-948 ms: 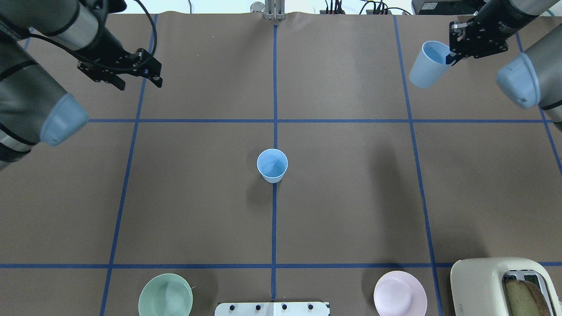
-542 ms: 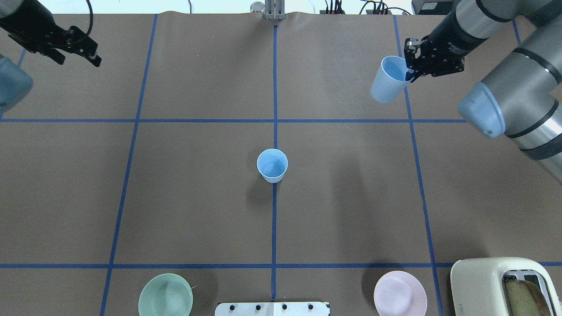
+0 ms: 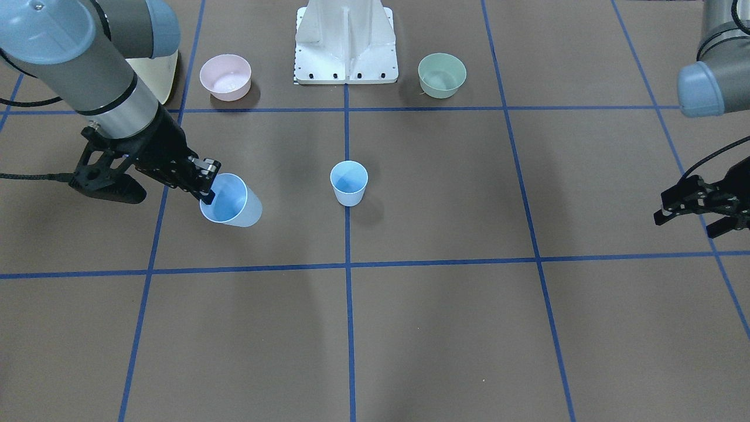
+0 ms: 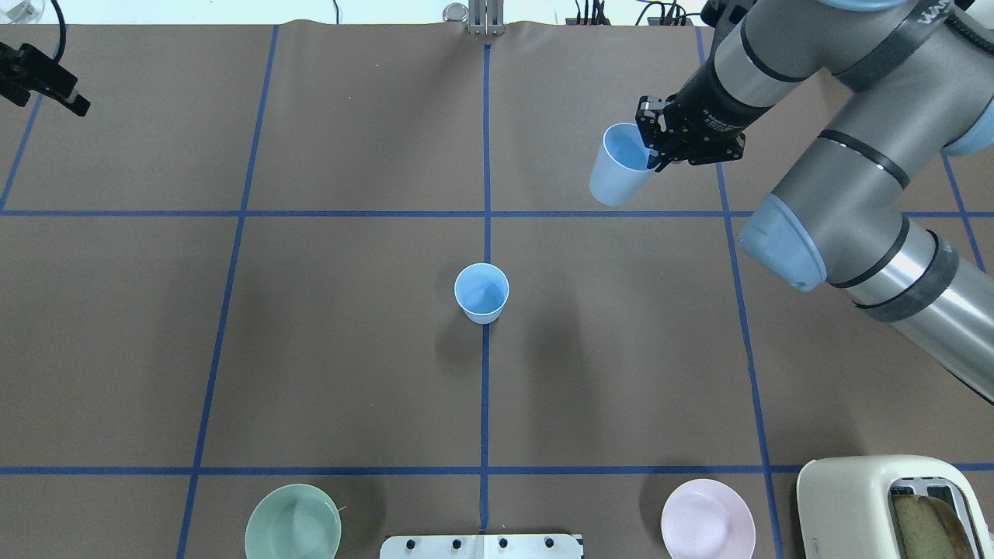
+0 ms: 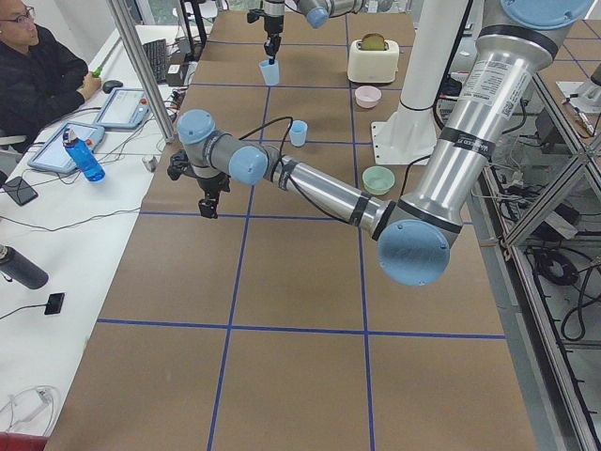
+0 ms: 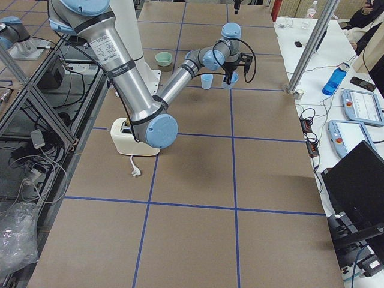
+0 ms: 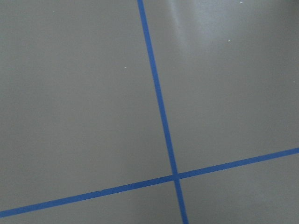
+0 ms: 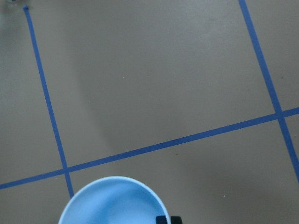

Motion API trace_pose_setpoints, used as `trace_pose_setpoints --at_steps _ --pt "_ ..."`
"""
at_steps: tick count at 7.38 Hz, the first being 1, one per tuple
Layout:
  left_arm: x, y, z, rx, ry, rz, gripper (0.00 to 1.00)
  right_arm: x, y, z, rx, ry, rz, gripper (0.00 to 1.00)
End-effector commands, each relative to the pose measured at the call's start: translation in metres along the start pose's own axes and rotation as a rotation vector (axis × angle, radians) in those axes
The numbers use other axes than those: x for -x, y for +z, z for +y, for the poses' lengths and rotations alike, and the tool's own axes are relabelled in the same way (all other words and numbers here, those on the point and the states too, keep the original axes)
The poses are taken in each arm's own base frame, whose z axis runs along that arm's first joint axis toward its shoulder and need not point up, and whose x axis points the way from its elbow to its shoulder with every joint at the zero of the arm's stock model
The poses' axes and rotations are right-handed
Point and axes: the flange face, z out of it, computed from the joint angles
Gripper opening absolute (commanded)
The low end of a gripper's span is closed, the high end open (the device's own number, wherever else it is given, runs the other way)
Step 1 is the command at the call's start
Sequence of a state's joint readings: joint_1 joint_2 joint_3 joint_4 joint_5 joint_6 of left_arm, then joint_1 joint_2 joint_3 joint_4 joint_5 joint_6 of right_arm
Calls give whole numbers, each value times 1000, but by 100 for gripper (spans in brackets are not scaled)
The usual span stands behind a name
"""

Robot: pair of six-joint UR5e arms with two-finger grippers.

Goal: Stack blue cups with both arms
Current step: 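Carry the held cup with the right gripper over the placed cup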

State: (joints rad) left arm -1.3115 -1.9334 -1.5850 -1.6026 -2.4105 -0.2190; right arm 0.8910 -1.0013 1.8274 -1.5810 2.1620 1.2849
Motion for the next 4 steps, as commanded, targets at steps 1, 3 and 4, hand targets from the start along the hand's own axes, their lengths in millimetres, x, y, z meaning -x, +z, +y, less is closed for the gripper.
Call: trace_pose_setpoints --at_steps 1,3,4 --pt "56 -2 24 5 43 -19 97 26 7 20 -8 21 -8 0" --pt "113 9 31 -24 78 -32 97 63 16 46 -23 30 6 0" --pt "140 21 35 -48 86 -34 97 79 21 63 -34 27 34 0"
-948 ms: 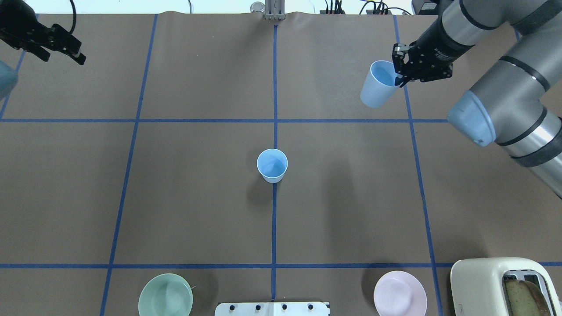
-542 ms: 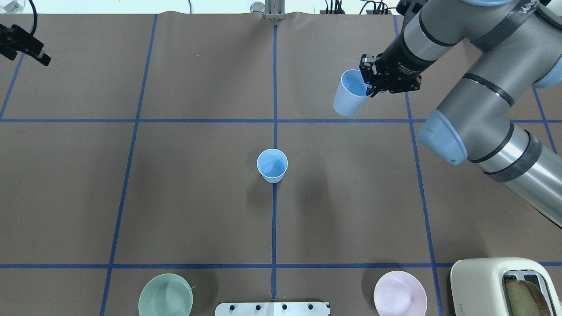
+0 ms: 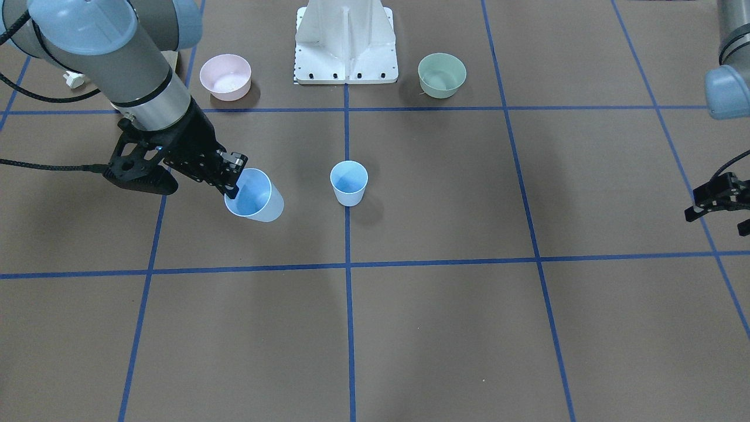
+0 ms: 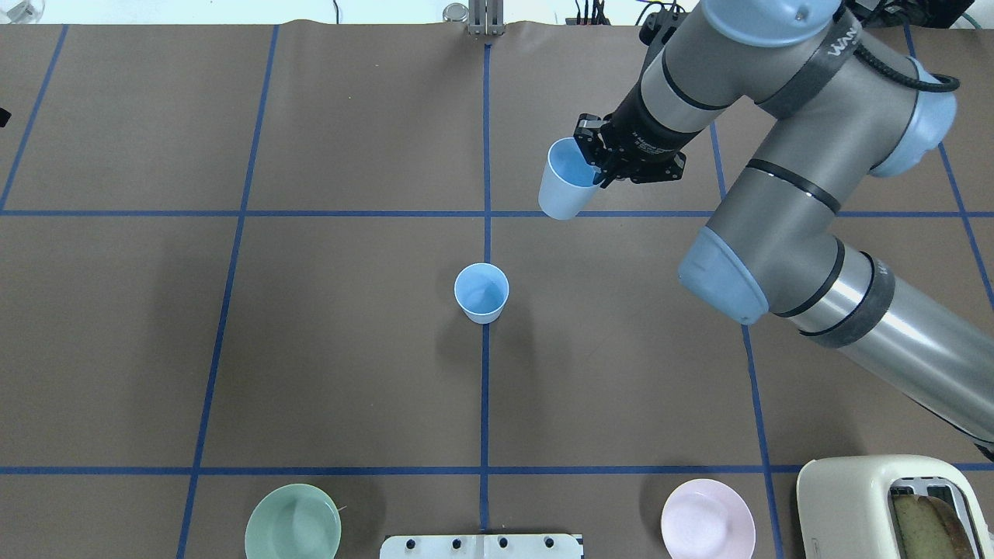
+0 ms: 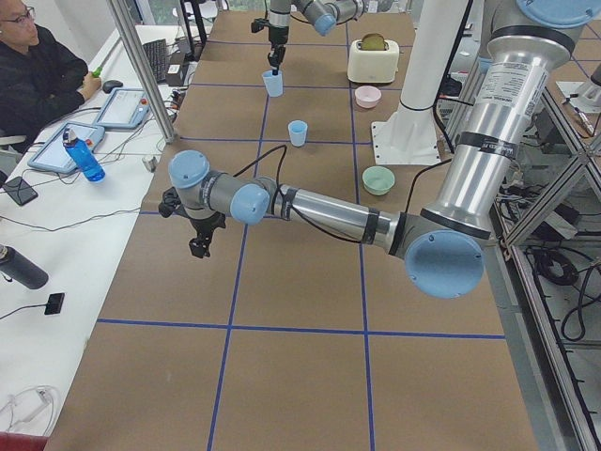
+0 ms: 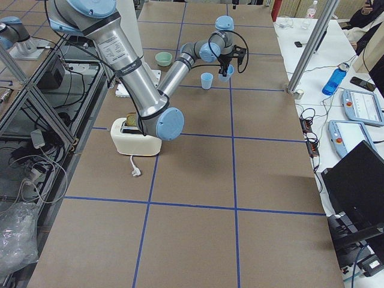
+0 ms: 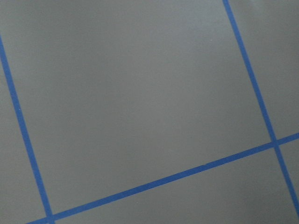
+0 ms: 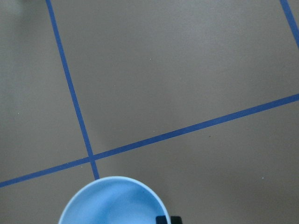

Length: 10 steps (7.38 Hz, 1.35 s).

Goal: Stack blue cups with both arms
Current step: 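Carry the held cup with the right gripper over the placed cup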

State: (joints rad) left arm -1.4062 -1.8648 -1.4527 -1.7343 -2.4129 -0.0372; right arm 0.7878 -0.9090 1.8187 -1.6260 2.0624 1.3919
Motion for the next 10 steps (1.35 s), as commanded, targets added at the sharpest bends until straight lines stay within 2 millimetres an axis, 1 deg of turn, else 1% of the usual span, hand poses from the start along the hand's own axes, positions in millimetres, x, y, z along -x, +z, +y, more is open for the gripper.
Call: trace_pose_setpoints --at_steps 1,2,3,4,5,6,9,10 --pt "50 17 18 -37 11 -10 97 29 14 35 -22 7 31 0" --pt "59 14 23 -43 0 -14 97 36 21 49 -33 1 36 0" --pt "70 3 29 -59 -17 -21 97 45 29 62 -44 6 38 0" --pt "76 3 34 -59 -12 -25 97 48 35 73 -43 6 41 0" --pt "76 2 34 -61 -11 -25 97 60 47 89 -60 3 50 0" --pt "77 1 34 -62 -12 -26 97 65 57 100 -69 4 59 0" --pt "78 3 36 -59 -16 -27 97 71 69 126 -78 2 62 0" --pt "78 3 36 -58 -16 -27 97 71 71 130 -79 -2 63 0"
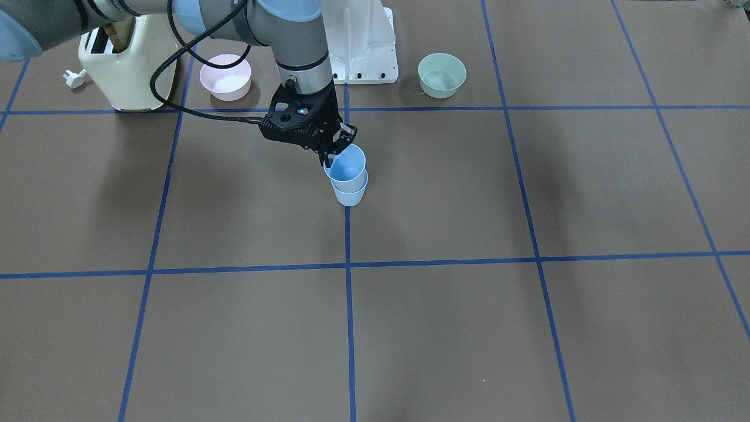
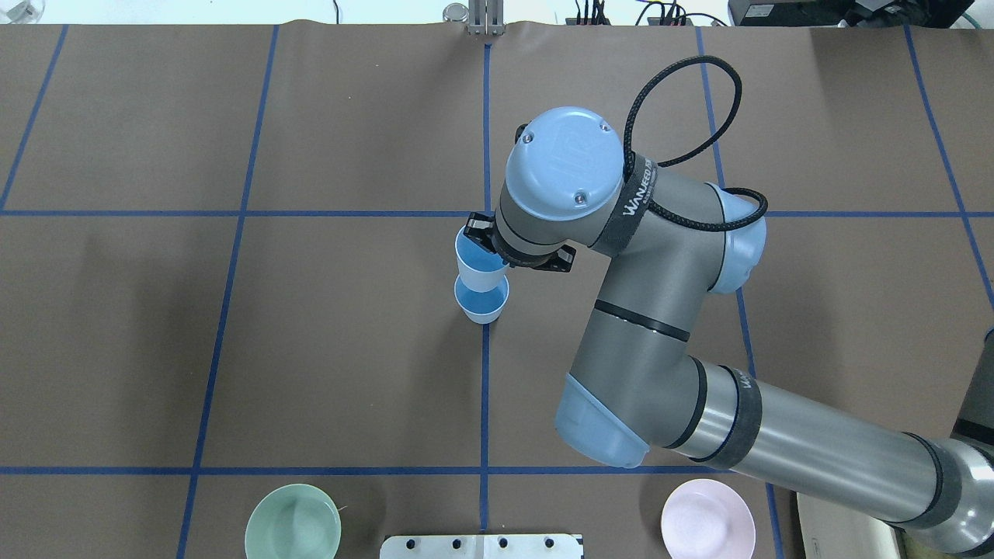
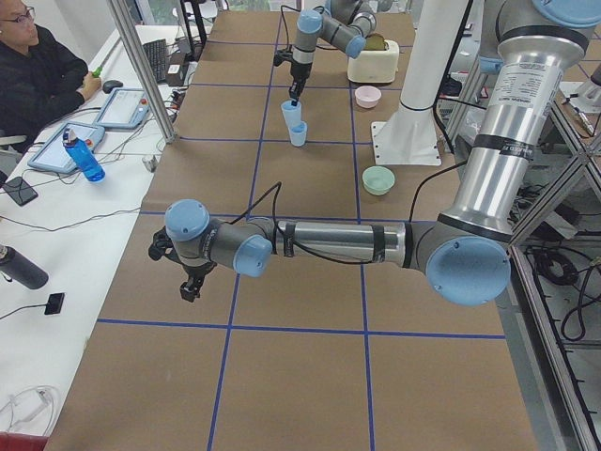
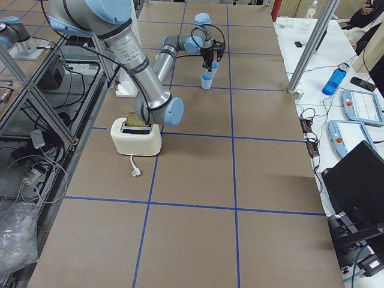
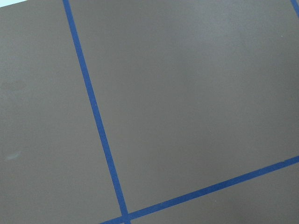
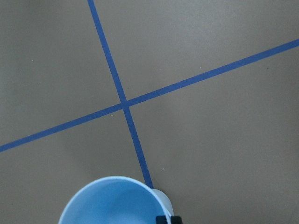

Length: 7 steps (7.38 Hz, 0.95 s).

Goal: Stack blue cups with both arms
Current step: 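Lower the cup into the placed cup and open the right gripper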

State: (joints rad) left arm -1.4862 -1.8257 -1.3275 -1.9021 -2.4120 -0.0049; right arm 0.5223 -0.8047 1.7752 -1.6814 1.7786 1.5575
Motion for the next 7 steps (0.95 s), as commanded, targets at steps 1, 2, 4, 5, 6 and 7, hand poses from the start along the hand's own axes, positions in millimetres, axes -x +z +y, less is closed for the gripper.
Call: trace_pose_setpoints --at_steps 1,2,4,5,6,7 --pt "0 1 0 1 -1 0 97 2 5 10 0 -5 3 0" --pt "0 1 0 1 -3 0 97 1 6 12 1 -7 5 0" --pt "0 1 0 1 -3 0 97 1 9 13 -5 -9 10 0" --pt "0 1 0 1 -4 0 97 1 10 13 -5 -9 12 0" --pt "0 1 0 1 -4 0 97 0 11 12 -5 -9 13 0" --pt "0 1 0 1 -4 0 97 0 11 12 -5 -10 13 0"
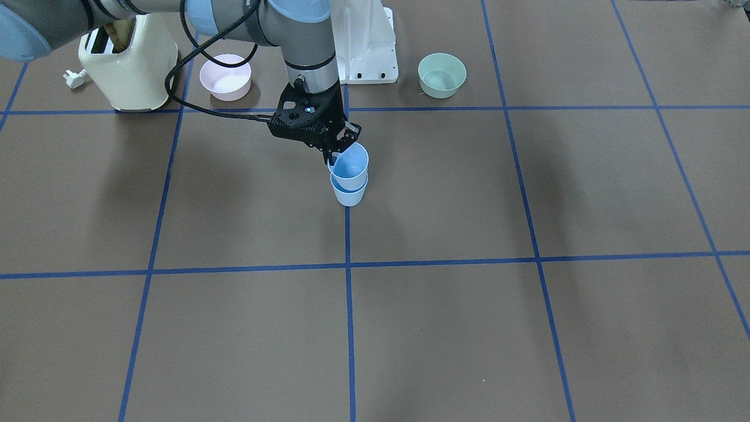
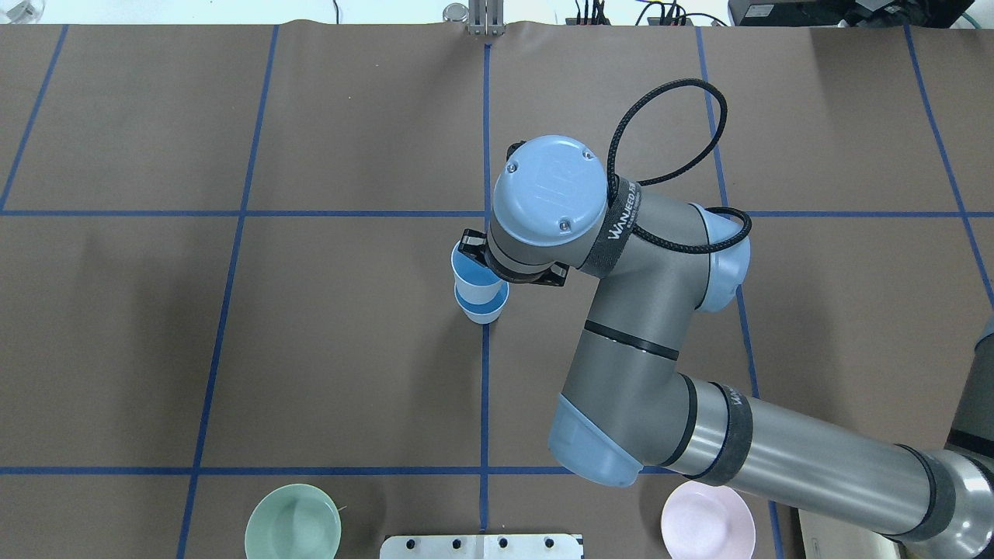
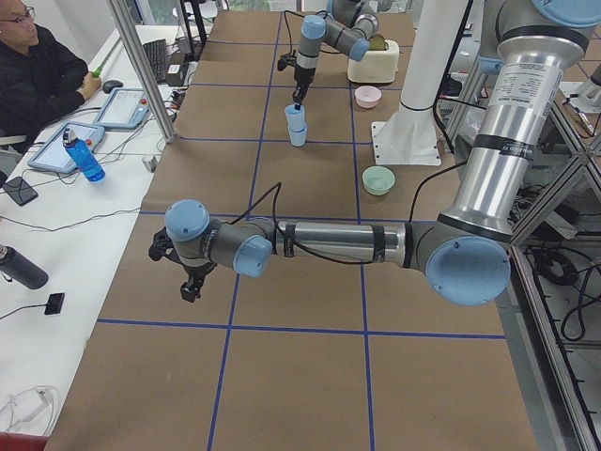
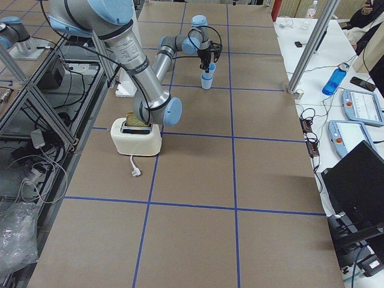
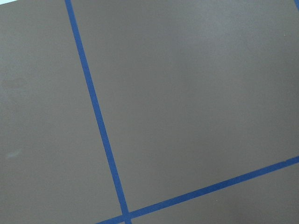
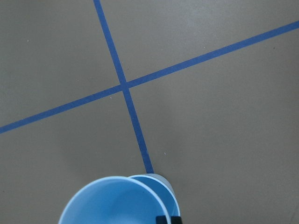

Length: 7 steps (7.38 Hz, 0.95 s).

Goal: Stack blue cups with both arms
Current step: 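Lower the cup into the placed cup and open the right gripper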

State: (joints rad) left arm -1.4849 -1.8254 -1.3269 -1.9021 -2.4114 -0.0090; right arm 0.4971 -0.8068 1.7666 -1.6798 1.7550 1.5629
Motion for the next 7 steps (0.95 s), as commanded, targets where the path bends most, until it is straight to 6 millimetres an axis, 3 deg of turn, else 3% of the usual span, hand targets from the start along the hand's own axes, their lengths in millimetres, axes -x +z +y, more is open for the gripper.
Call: trace_pose_setpoints --at_steps 1,3,4,5,7 --pt "0 0 0 0 -2 0 97 -1 1 0 0 -2 2 0" --pt "0 0 0 0 -3 2 97 -2 2 0 -2 -7 2 0" --pt "0 0 0 0 -5 2 97 -2 1 -2 -13 -14 1 36" --pt "0 0 0 0 -5 2 97 -5 1 -2 -15 -15 3 99" --pt "0 0 0 0 -5 2 97 -4 -2 -4 -30 -25 -2 100"
